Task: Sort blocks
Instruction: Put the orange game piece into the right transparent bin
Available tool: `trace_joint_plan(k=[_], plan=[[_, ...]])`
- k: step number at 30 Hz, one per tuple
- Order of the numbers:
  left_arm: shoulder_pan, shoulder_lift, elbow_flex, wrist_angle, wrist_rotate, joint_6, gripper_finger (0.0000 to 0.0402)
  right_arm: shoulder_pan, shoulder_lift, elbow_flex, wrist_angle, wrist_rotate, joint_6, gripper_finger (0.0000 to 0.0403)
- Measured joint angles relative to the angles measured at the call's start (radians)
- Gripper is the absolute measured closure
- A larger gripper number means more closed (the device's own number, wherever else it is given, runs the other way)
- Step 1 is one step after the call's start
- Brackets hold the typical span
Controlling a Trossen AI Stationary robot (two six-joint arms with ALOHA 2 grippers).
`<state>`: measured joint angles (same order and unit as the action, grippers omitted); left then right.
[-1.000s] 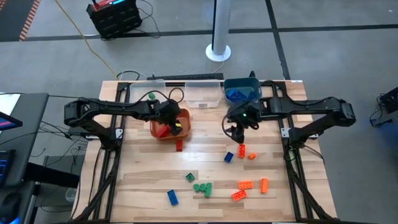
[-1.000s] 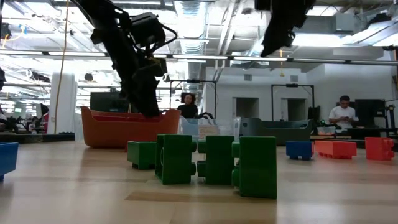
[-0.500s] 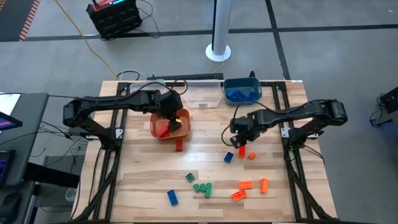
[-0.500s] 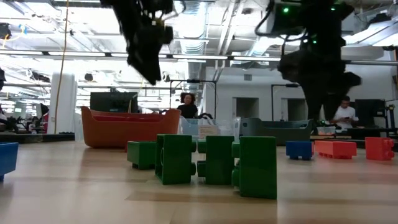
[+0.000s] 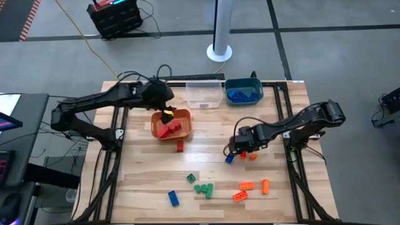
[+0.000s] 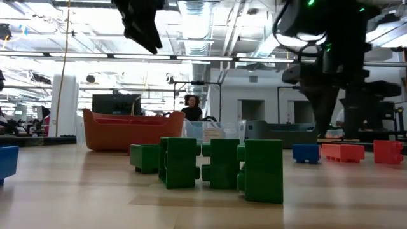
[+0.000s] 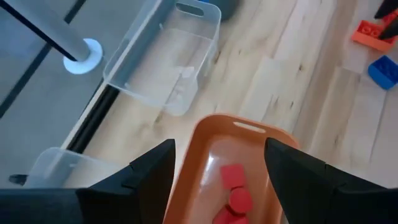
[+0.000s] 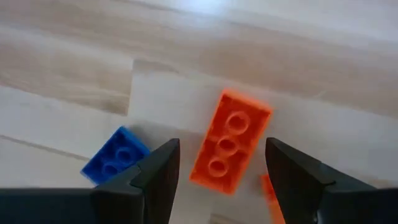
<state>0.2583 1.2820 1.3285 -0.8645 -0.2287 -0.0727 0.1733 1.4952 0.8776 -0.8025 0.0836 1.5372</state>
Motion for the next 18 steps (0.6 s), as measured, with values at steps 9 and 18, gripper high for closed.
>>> trace_joint_plan(k=[9,18], plan=[[0.001,-0.057,0.000,-0.016,-0.007,0.001,0.0162,0.011,0.067,0.000,-0.018,0.057,0.017,0.0158],[0.001,-0.055,-0.001,-0.023,-0.007,-0.018,0.0162,-0.012,0.147,0.001,0.084,0.054,-0.049,0.0159]])
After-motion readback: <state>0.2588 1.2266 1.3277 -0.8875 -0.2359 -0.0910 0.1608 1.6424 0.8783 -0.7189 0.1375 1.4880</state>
